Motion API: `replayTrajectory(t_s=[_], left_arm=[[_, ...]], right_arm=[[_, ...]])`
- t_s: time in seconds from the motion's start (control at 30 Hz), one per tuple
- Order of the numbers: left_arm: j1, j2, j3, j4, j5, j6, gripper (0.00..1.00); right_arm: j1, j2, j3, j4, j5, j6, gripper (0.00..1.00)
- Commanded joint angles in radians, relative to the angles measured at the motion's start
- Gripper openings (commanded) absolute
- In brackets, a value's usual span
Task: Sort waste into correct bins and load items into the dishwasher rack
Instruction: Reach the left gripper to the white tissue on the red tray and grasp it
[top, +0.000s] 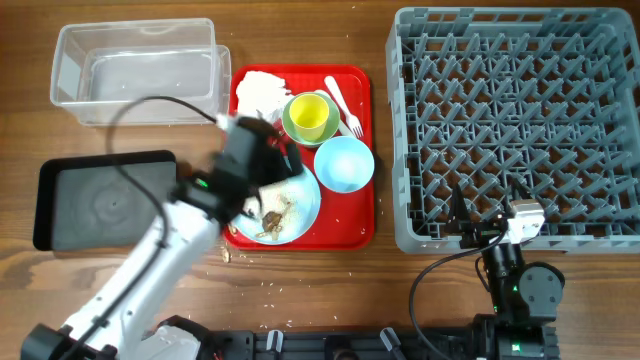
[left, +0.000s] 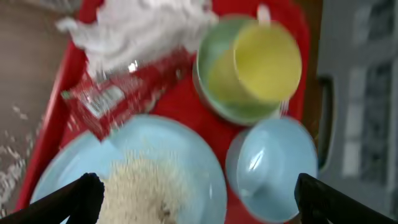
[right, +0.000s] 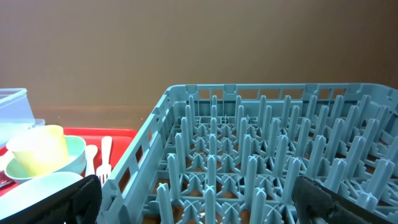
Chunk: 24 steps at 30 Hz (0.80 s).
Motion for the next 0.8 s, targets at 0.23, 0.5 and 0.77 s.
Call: replayTrajectory(t_s=[0.23,0.5,0.77], left_arm=[[0.191,0.186,0.164,0.156,-0.026,0.173,1.00],[0.166,0.384,0.164,0.394,-0.080,0.355,0.85],[0.164,0.500,0.164,0.465,-0.090,0.423,0.82]], right_arm=[[-0.004,0.000,-0.002,0.003,0.010,-0.009,1.00],[-0.004,0.000,-0.002,0.003,0.010,-0.010,1.00],[-0.004,0.000,-0.002,0.003,0.010,-0.009,1.00]])
